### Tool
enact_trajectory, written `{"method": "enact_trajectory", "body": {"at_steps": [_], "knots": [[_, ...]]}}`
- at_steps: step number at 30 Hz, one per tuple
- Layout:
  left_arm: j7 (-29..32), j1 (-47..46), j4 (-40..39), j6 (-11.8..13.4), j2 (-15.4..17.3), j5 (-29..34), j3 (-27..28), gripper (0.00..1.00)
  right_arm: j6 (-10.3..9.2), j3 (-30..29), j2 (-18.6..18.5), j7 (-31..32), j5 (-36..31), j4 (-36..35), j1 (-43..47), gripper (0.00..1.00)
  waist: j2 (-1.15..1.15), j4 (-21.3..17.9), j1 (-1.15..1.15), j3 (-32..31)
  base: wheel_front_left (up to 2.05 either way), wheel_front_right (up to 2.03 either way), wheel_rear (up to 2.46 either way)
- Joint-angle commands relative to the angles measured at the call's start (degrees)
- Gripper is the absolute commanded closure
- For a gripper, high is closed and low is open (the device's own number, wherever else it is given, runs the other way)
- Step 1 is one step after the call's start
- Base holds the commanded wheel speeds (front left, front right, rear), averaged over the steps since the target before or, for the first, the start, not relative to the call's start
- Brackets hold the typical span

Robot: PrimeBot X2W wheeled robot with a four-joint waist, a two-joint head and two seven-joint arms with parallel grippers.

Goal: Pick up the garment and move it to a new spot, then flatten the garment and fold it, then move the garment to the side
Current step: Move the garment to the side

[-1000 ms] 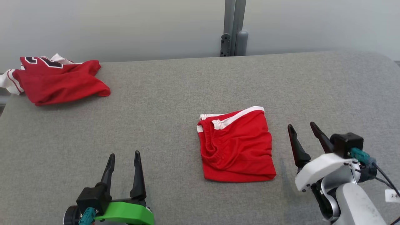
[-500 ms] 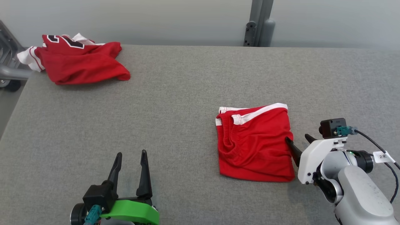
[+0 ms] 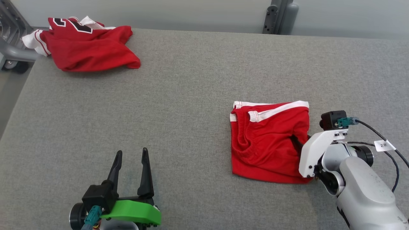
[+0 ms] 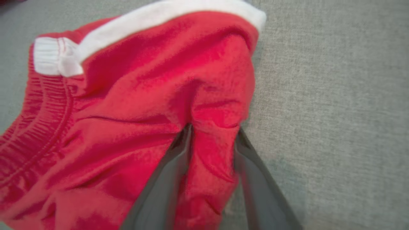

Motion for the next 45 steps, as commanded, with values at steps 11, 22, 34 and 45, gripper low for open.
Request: {"method": "enact_trajectory", "body": {"at_steps": [11,22,34,45], "knots": [[-0.03,-2.33,-1.54,-0.92,0.13,2.48,0.96,0.00,-0.04,3.58,-5.22,-2.97,1.46,-1.15,-4.44,1.00,0.00,-8.36,0.00,2.84,0.00,0.00,0.00],[-0.03,-6.01,-1.88,-2.59,0.86,5.36,-0.08,0.00,-0.03,1.83,-7.49,-5.16,0.70,-1.50,-9.26,1.00,0.00,-21.89,0.00,7.50,0.00,0.00,0.00],[2.04,-10.63,-4.18,-3.56,2.45,8.09,-3.10,0.00,-0.03,1.74,-5.44,-8.39,0.51,1.99,-16.35,1.00,0.00,-27.80,0.00,12.61,0.00,0.00,0.00],[4.19,-11.70,-9.15,-2.92,3.75,9.56,-4.09,0.00,-0.03,-1.34,-8.85,-10.97,-0.89,9.39,-25.07,1.00,0.00,-24.54,0.00,16.07,0.00,0.00,0.00]]}}
